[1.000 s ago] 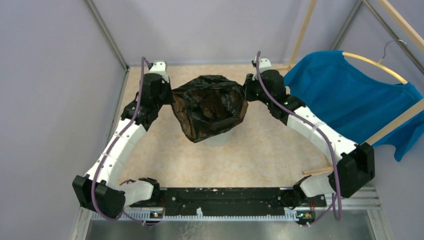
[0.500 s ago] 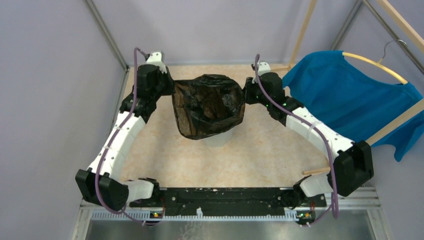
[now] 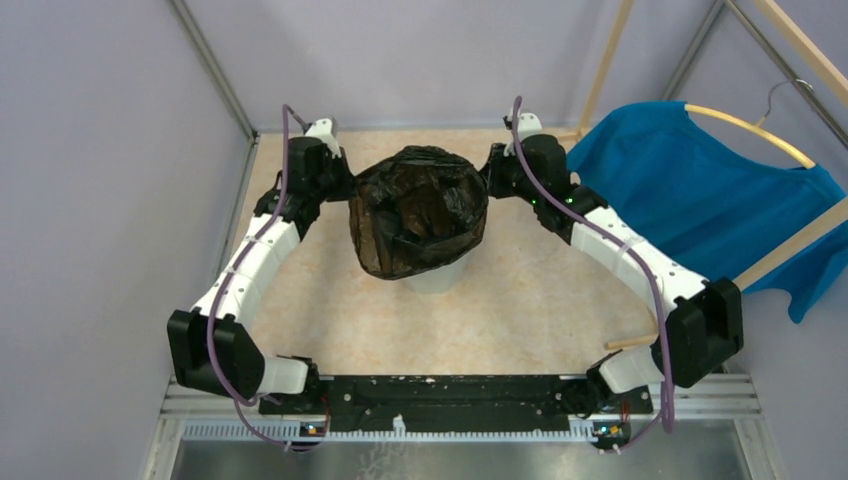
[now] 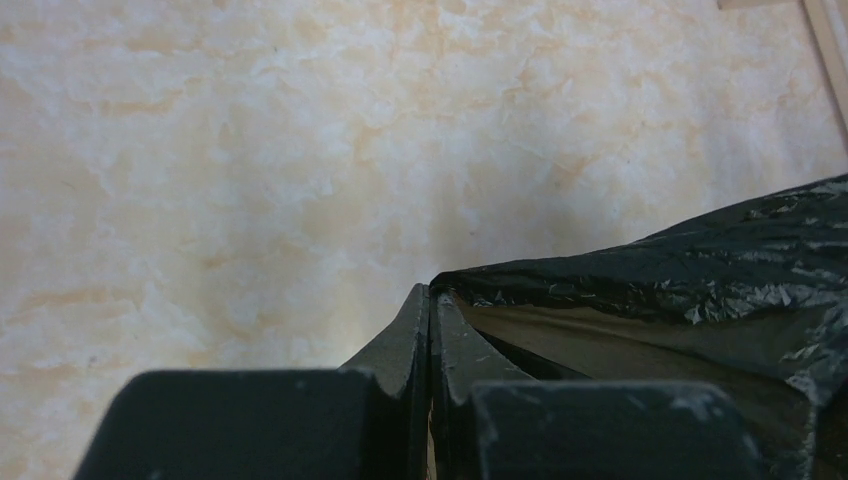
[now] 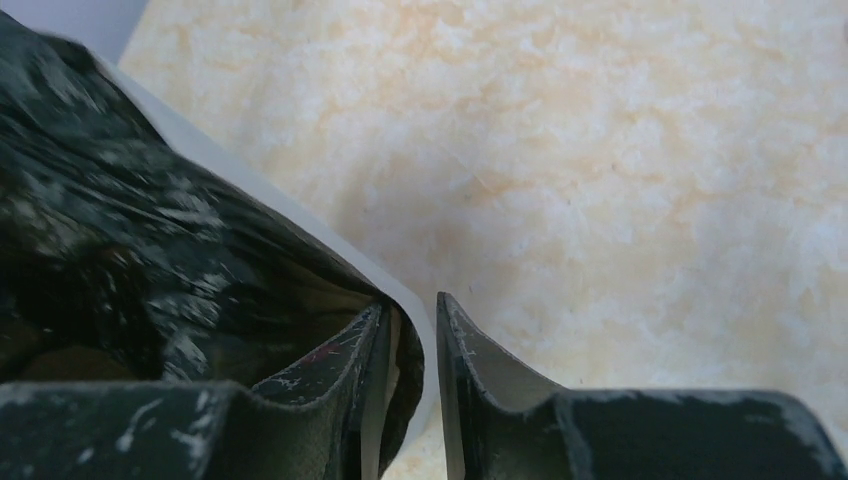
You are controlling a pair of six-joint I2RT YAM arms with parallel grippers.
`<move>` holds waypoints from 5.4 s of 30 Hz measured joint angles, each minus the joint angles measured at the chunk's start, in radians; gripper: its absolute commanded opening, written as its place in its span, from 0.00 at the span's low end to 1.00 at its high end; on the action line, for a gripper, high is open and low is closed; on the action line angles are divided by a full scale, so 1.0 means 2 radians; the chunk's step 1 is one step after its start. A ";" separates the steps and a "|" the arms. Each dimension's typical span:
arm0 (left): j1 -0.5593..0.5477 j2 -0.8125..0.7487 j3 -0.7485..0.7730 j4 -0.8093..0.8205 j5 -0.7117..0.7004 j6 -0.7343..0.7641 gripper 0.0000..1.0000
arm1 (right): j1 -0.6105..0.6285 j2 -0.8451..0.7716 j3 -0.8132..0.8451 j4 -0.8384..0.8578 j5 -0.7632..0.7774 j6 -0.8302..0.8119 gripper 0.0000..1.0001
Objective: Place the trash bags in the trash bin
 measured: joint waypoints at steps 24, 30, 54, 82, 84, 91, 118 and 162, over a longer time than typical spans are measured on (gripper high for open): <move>0.000 0.008 -0.008 0.004 0.025 -0.002 0.00 | -0.016 0.063 -0.045 0.030 -0.044 0.034 0.22; 0.000 0.063 -0.002 -0.052 -0.006 -0.008 0.00 | -0.016 0.038 -0.028 0.039 -0.049 0.040 0.20; 0.003 -0.181 -0.043 -0.124 -0.129 -0.016 0.95 | -0.019 -0.059 -0.058 -0.048 0.000 0.024 0.77; 0.003 -0.298 -0.279 -0.032 0.126 -0.181 0.48 | 0.006 -0.226 -0.221 0.002 -0.255 0.019 0.75; 0.003 -0.297 -0.291 -0.021 0.133 -0.185 0.40 | 0.006 -0.213 -0.221 0.010 -0.243 0.019 0.69; 0.003 -0.268 -0.317 0.007 0.157 -0.195 0.16 | 0.006 -0.181 -0.222 0.042 -0.224 0.032 0.62; 0.003 -0.344 -0.241 -0.105 -0.044 -0.170 0.86 | 0.008 -0.162 -0.255 0.093 -0.194 0.040 0.15; 0.044 0.015 -0.186 0.031 0.188 -0.113 0.00 | 0.008 -0.176 -0.255 0.079 -0.202 0.049 0.00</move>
